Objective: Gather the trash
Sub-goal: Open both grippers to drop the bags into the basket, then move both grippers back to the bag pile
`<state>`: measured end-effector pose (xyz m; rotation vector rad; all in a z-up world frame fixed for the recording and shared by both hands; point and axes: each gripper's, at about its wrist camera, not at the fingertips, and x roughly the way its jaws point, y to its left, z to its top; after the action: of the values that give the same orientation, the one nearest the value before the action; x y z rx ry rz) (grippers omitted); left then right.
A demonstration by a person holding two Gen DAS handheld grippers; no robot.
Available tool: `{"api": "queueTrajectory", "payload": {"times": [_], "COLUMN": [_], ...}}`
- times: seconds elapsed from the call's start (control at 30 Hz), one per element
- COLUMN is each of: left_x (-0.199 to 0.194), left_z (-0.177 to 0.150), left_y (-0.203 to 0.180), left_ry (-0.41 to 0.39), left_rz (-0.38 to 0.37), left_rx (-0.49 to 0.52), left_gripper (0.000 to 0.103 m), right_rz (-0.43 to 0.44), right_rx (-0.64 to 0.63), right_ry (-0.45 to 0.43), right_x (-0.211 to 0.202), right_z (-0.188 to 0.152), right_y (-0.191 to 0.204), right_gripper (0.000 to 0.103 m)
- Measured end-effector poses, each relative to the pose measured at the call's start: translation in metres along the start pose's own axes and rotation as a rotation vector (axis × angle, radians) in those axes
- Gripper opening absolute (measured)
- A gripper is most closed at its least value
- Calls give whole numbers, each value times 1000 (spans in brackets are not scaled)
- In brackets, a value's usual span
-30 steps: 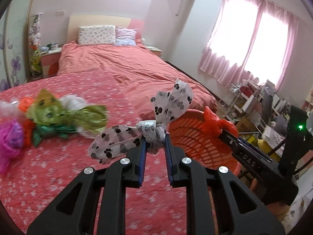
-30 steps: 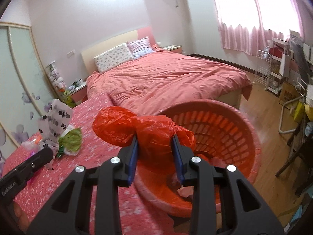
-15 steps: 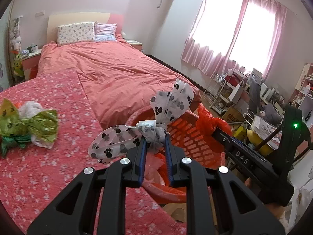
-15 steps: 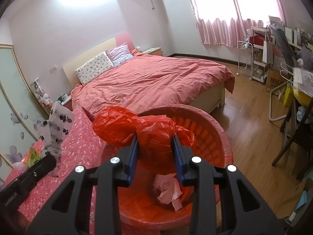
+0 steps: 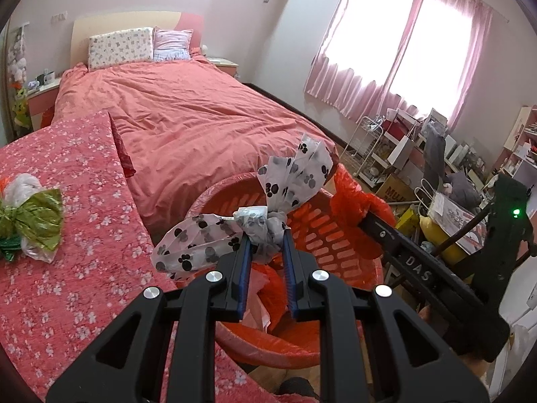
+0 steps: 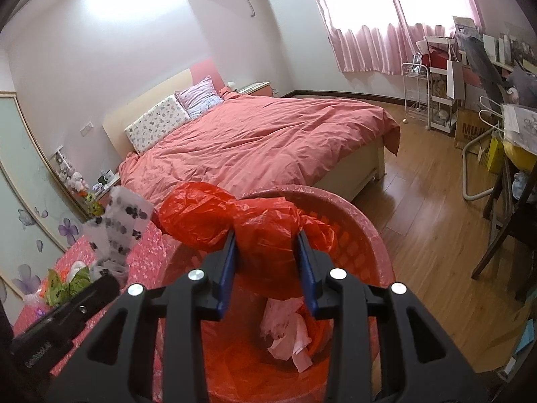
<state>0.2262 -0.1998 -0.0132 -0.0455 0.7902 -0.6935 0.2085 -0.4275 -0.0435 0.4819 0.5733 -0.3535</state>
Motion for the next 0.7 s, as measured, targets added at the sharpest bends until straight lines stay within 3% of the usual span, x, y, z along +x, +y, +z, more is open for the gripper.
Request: {"api": "queueTrajectory", "payload": {"times": [0.07,0.2,0.37,0.47,0.7], "left_x": [3,8,8,1,-32], "left_z": [-1,-4,-9,-13,-22], "left_y": [3,10,20,31,73], "left_ry": [8,24,38,28,-28], "left_rz": [7,26,59,98,258], "left_rx": [-7,-22,-34,-35,-26], "left_gripper": [21,47,51,59,72], "right_rz": [9,13,4,2,0], "right_rx": [0,5,10,-2,-76], "right_ry": [3,14,20,18,4], "right_x": [3,6,9,8,5], "right_z": [1,-1,-4,-5,-10], "right_y": [-1,-5,-6,-1,26], "right_gripper": [41,49,61,69,79]}}
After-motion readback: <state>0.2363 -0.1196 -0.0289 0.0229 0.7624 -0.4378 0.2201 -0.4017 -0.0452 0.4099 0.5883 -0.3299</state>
